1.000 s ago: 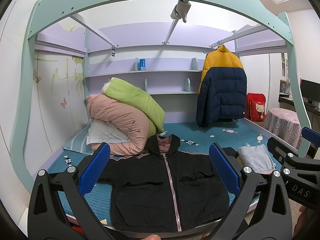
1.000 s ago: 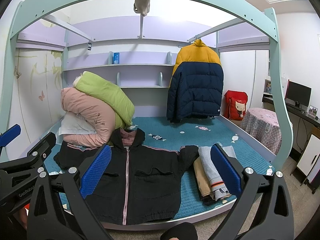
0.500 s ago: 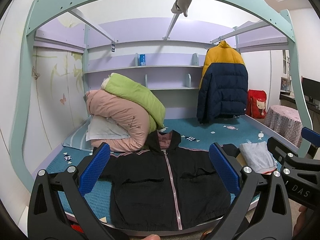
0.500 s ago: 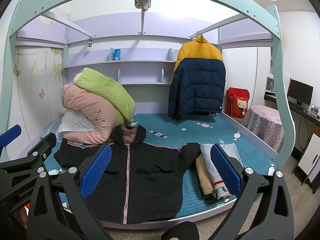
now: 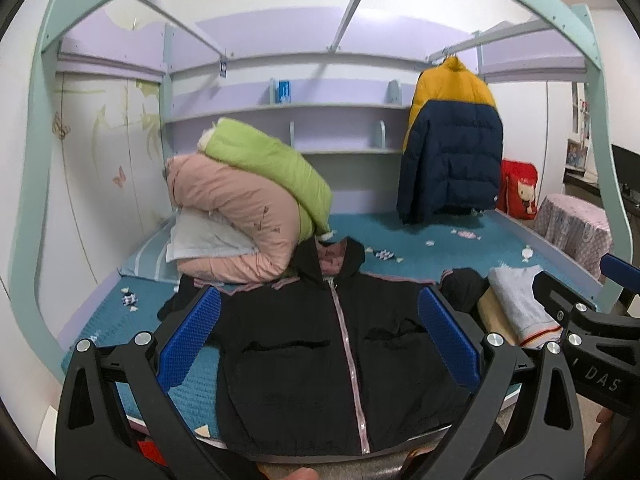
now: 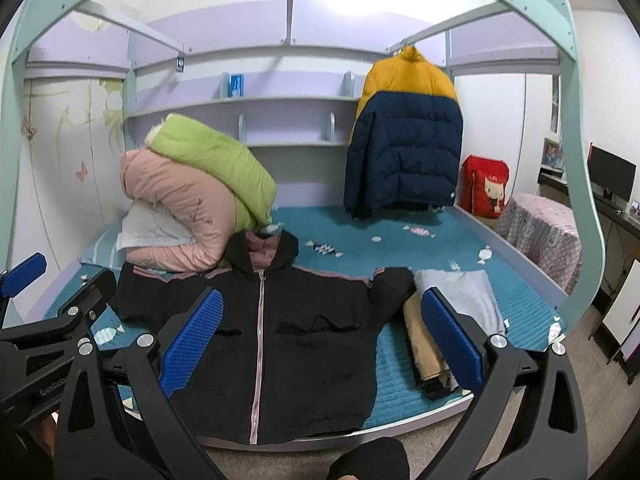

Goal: Fold large clothes
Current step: 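Lower the left tool onto a black jacket sleeve and close on it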

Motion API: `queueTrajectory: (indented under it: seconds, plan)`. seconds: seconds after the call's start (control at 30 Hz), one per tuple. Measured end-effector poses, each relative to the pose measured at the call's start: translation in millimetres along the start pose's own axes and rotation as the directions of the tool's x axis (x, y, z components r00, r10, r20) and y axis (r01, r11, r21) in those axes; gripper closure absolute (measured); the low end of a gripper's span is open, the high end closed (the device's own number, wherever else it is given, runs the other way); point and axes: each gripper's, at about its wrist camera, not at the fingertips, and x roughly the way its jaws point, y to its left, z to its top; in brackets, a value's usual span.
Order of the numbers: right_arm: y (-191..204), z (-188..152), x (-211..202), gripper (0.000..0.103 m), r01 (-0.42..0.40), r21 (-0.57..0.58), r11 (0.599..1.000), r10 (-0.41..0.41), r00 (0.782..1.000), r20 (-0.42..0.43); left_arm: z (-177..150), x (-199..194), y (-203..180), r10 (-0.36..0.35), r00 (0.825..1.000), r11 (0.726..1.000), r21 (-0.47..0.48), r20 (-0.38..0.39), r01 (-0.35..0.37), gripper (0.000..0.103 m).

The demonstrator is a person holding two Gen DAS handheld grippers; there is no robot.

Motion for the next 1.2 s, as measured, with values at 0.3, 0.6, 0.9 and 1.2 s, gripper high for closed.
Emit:
queueTrajectory:
  seconds: [0.3,0.6,0.9,1.2]
  plan:
    - [38,-31,103,0.007,-0.066,-0.051,0.997,0.055,0.98,-0.192,-36,105,30,0.091,0.982,0.996,0.002,-0.168,-0.092,0.004]
    - [105,-73,233,0.007,-0.194,-0.065,0.979,0.156,0.915,-0.372,-101,248,133,0.025,0.894,0.981,-0.161,-0.448,-0.108,0.004]
    - [176,-103,362,0.007,-0.33,0.014,0.944,0.292,0.815,-0.501,-160,350,300,-0.005,0.857,0.914,-0.35,-0.515,-0.205,0.004]
    - [249,-99,439,0.007,-0.375,-0.029,0.927,0.322,0.832,-0.452,-181,437,468,0.079,0.827,0.813,-0.443,-0.557,-0.376,0.004]
